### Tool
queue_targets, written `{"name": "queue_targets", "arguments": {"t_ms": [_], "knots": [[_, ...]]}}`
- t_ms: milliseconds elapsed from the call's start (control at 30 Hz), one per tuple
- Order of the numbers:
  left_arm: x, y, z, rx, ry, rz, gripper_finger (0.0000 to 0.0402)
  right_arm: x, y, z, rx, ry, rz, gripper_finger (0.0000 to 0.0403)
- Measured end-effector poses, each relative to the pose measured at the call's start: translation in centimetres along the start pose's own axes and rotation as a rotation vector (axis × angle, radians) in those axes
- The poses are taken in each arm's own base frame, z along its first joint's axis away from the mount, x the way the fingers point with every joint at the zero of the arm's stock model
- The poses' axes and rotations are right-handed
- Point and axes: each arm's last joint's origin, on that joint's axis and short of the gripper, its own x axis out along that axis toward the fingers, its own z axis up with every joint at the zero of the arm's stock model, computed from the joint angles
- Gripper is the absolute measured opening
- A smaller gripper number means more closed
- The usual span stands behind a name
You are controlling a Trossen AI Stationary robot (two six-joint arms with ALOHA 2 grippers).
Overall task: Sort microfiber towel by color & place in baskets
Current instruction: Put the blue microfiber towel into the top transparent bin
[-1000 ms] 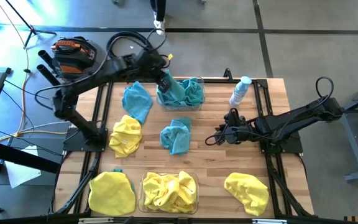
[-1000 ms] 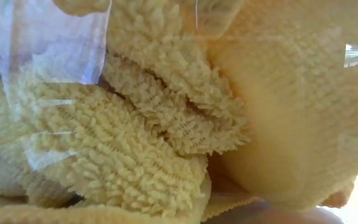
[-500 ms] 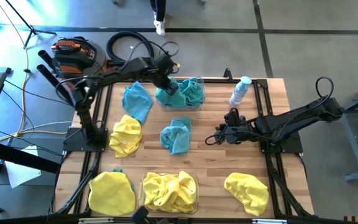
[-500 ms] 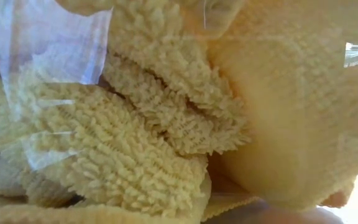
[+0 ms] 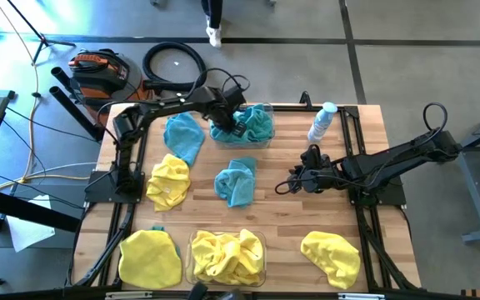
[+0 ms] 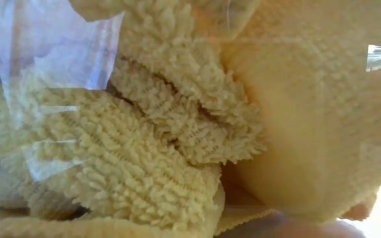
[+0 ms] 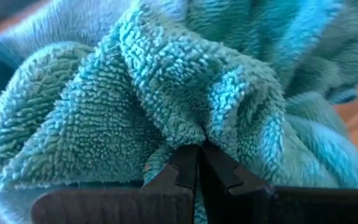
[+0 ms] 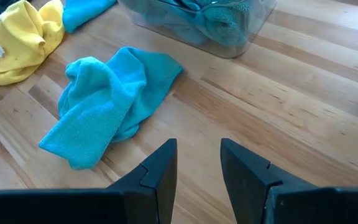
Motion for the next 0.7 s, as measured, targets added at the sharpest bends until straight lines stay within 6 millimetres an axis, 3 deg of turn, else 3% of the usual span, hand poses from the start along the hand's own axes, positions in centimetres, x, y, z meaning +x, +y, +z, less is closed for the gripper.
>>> {"name": "queue_targets", "arguments": {"t_ms": [367, 700], "knots": [[4.3, 0.0, -0.2, -0.103, 0.083, 0.056, 0.0010, 0.0, -0.1, -0.1, -0.009, 0.006, -0.011, 0.0117], [4.8, -0.3, -0.2, -0.105, 0.071, 0.060, 0.0048, 0.0, -0.1, -0.1, -0.009, 0.006, -0.010, 0.0117]]}}
